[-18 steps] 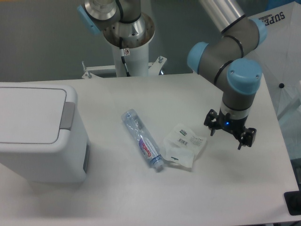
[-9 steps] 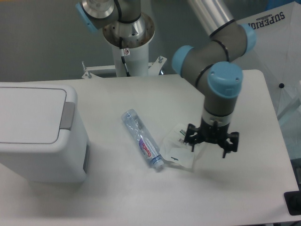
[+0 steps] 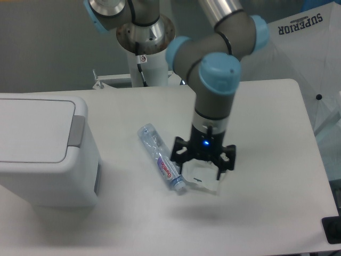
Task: Open the trash can
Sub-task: 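Move the gripper over the bottle toward the white trash can lid, then lower the gripper onto the edge of the trash can lid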
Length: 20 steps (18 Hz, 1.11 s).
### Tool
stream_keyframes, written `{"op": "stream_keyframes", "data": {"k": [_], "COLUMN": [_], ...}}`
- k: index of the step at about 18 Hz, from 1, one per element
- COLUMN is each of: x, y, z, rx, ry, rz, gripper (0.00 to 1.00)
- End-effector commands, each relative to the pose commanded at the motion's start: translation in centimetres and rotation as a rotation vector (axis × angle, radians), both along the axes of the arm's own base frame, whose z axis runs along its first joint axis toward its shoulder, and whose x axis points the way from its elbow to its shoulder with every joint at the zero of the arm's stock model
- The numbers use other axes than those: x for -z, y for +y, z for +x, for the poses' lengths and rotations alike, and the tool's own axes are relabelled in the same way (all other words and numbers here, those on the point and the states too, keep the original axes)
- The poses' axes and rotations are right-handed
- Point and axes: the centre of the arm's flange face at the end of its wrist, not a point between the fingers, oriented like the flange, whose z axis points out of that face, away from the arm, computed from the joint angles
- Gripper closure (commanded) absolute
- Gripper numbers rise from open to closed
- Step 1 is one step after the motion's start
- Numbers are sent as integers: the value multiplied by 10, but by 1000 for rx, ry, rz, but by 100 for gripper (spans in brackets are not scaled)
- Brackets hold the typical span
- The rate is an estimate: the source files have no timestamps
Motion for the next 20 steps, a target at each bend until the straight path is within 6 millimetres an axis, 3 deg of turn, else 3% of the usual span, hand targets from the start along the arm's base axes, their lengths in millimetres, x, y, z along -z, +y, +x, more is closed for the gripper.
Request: {"op": "stream_keyframes", "data": {"k": [7, 15, 20], "x": [-60, -88, -86], "y": [3, 17, 13], "z": [53, 111, 121], "rx": [-41, -68, -66], "ry": [-71, -120, -129], "rz": [137, 171, 148], "gripper": [0, 0, 0]}}
